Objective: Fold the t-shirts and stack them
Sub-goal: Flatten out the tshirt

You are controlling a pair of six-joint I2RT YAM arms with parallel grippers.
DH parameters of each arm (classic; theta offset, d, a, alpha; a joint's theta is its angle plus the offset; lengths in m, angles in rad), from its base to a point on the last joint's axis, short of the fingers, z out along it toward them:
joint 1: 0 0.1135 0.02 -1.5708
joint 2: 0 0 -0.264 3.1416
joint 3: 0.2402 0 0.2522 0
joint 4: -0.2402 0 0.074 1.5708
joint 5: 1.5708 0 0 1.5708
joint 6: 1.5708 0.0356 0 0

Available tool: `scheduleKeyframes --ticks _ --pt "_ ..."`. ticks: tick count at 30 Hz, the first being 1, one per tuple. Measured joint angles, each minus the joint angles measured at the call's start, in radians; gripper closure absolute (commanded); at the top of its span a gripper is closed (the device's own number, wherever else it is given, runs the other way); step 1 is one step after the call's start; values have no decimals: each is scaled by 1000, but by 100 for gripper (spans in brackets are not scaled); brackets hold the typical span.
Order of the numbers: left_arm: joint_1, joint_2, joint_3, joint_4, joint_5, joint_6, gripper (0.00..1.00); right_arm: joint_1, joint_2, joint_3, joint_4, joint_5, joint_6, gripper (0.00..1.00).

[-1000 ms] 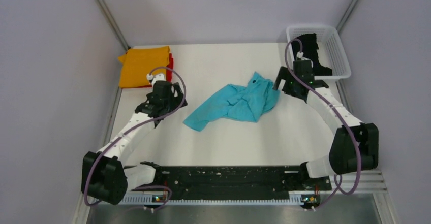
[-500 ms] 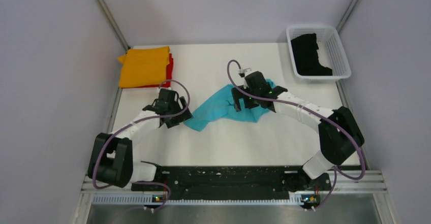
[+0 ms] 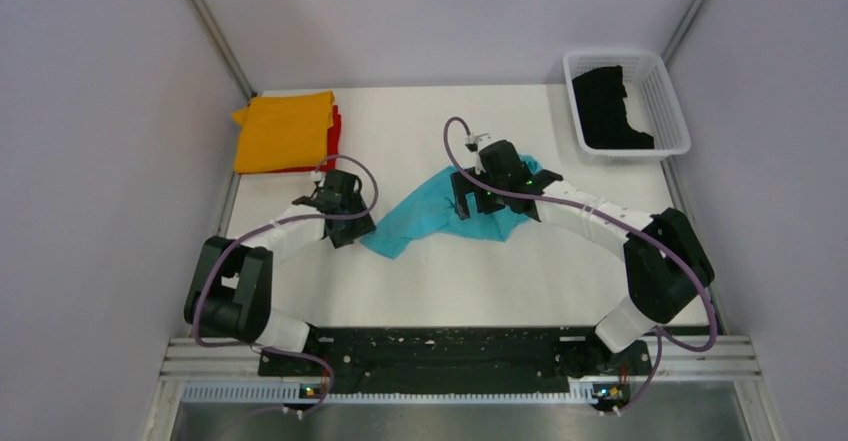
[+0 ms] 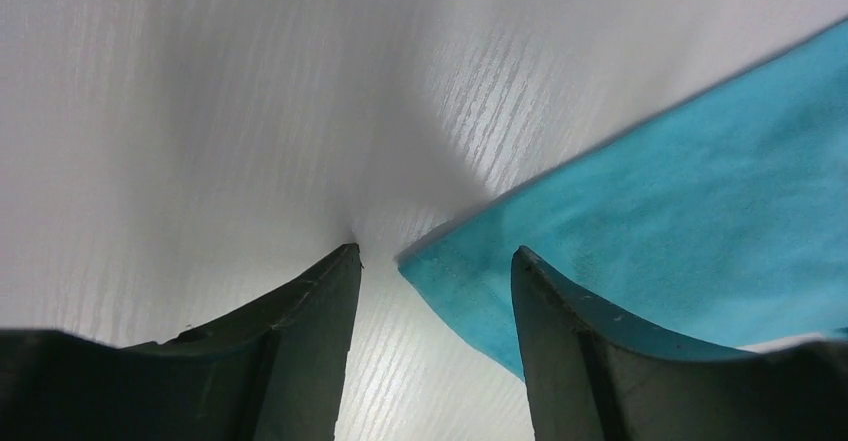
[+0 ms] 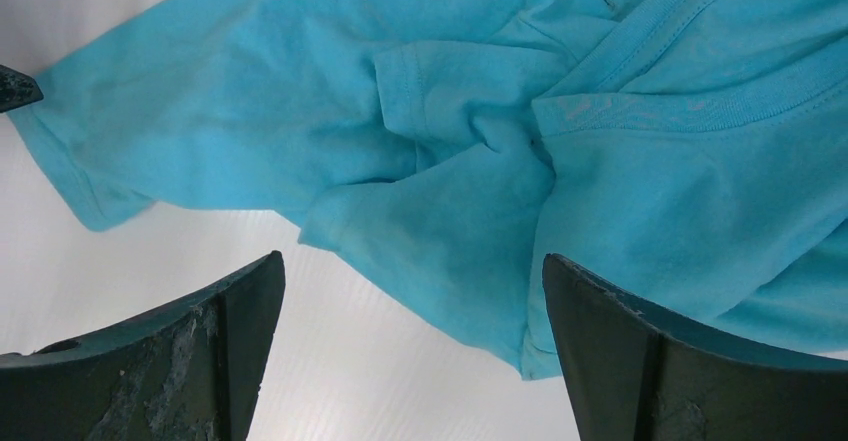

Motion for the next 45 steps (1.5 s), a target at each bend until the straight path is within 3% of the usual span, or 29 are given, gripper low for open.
scheduleKeyframes --ticks 19,22,26,35,45 --pt "-144 135 131 -116 -187 1 53 0 -9 -20 8 64 8 2" --pt "-164 157 151 -129 -206 -2 68 0 -11 -21 6 76 11 2" --pt "-172 164 156 -119 -207 -10 100 0 -18 -23 6 87 11 4" --pt "-174 158 158 -116 -220 -27 100 62 -16 -19 -15 125 -51 9" --pt "-174 155 157 -118 -219 -27 100 220 177 85 -24 207 -50 14"
